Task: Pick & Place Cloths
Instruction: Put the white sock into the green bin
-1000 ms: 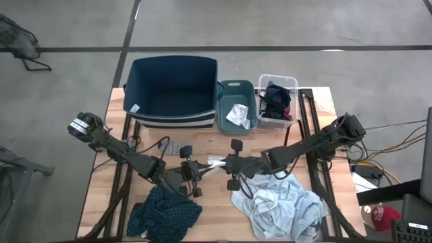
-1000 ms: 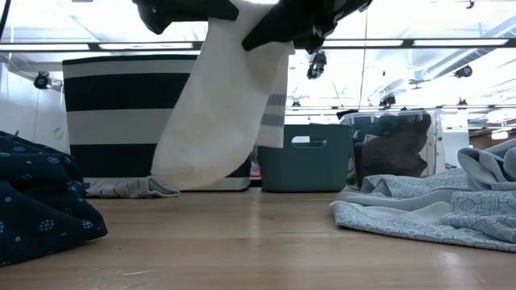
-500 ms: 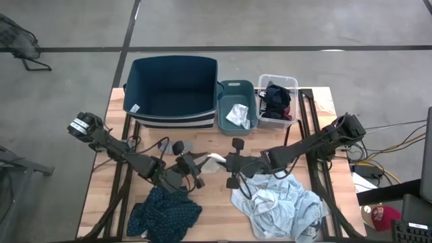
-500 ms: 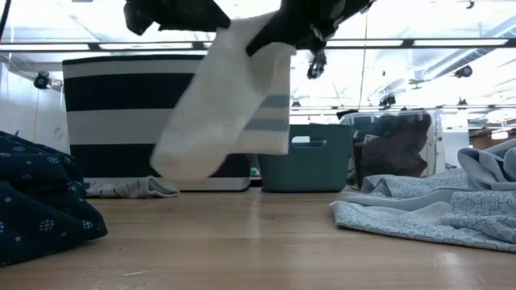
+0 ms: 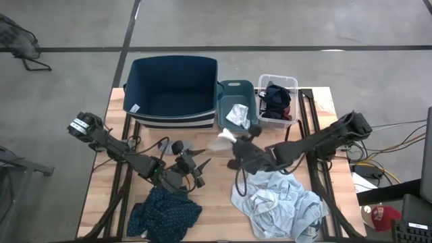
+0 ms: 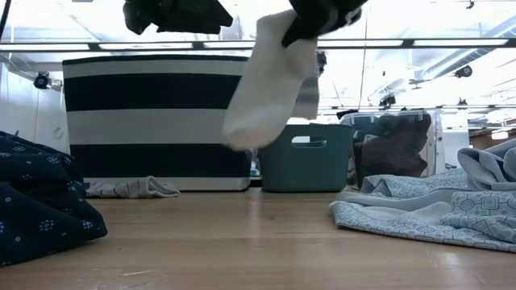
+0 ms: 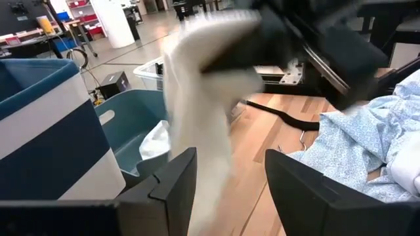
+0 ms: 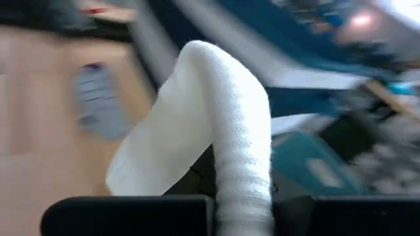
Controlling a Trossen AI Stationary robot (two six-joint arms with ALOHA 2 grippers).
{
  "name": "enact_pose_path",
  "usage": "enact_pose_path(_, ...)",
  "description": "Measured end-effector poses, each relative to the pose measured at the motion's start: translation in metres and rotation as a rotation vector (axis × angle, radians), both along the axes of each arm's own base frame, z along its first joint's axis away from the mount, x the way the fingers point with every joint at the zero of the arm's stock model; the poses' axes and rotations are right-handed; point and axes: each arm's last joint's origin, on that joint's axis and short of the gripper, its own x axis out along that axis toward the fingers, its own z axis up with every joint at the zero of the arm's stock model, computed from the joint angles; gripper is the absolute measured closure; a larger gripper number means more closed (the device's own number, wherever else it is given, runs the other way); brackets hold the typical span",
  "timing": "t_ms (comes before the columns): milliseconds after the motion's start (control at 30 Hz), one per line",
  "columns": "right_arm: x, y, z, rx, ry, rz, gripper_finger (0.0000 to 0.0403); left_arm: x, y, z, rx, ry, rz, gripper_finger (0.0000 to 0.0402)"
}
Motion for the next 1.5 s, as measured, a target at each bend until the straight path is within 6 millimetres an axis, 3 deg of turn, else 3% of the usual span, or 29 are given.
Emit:
enact_pose_path(200, -0.015, -0.017, 0.028, -0.127, -0.041, -0.158, 0.0390, 0.000, 0.000, -0.001, 0.006, 0.009, -0.001, 0.0216)
enact_pose_path(433, -0.021, -0.060, 0.046, -0.146, -0.034, -0.263, 0.0392, 0.000, 0.000, -0.002, -0.003, 0.016, -0.022, 0.0216)
enact_pose_path(533, -0.020, -0.084, 0.046, -0.141, -0.016, -0.310, 0.0387, 0.000, -0.001, -0.002, -0.020, 0.023, -0.060, 0.0216)
enact_pose_path(767, -0.017, -0.139, 0.038, 0.059, -0.031, -0.206, 0.0391, 0.000, -0.001, -0.003, -0.009, 0.036, -0.061, 0.0216)
enact_pose_path(967, -0.026, -0.175, 0.028, 0.121, -0.040, -0.295, 0.0383, 0.000, -0.001, -0.003, -0.005, 0.043, -0.061, 0.0216)
enact_pose_path(1233, -0.031, -0.192, 0.013, 0.371, -0.069, -0.108, 0.0387, 0.000, -0.001, -0.003, -0.004, 0.043, -0.060, 0.0216)
enact_pose_path(1500, -0.035, -0.191, -0.003, 0.403, -0.038, -0.112, 0.0359, 0.000, 0.000, -0.003, -0.001, 0.045, -0.058, 0.0218)
